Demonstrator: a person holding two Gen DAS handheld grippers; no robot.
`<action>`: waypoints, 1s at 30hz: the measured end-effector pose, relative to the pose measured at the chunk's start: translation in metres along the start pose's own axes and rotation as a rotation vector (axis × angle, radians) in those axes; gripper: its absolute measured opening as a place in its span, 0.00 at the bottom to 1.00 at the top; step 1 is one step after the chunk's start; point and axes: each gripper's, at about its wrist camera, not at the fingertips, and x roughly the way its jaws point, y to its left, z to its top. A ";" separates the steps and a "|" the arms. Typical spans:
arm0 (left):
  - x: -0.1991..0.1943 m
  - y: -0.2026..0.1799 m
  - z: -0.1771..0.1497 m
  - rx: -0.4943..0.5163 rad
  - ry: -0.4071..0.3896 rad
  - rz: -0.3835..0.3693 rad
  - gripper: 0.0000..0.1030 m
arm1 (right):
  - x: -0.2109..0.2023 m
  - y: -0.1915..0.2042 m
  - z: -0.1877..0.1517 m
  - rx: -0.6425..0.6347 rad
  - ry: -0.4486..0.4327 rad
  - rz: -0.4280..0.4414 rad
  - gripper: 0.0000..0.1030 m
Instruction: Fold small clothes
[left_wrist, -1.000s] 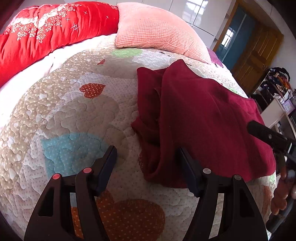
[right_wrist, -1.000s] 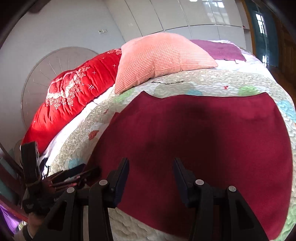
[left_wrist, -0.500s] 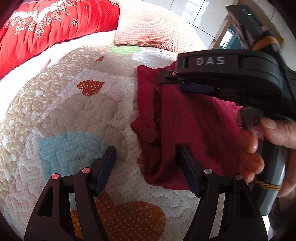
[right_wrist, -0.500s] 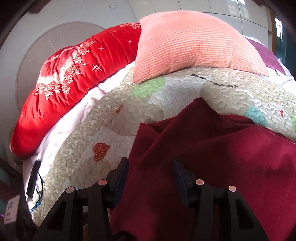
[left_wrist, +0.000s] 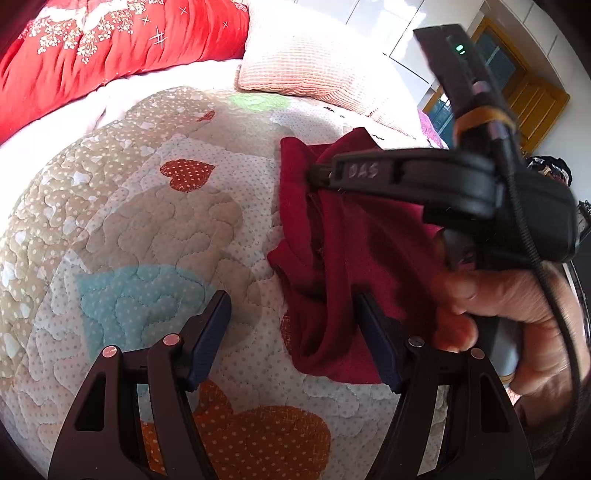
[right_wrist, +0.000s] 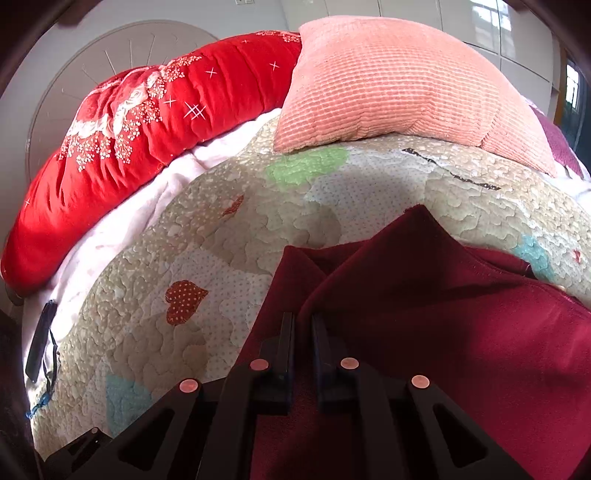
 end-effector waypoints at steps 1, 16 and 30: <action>0.001 0.000 0.000 0.002 0.001 0.000 0.68 | -0.001 0.000 -0.001 -0.010 -0.009 -0.001 0.08; 0.004 0.001 0.002 0.005 -0.002 0.003 0.68 | -0.059 -0.037 -0.016 0.126 -0.146 0.004 0.32; -0.006 0.012 0.007 -0.015 -0.053 -0.027 0.68 | 0.010 -0.065 0.032 0.159 -0.052 -0.137 0.32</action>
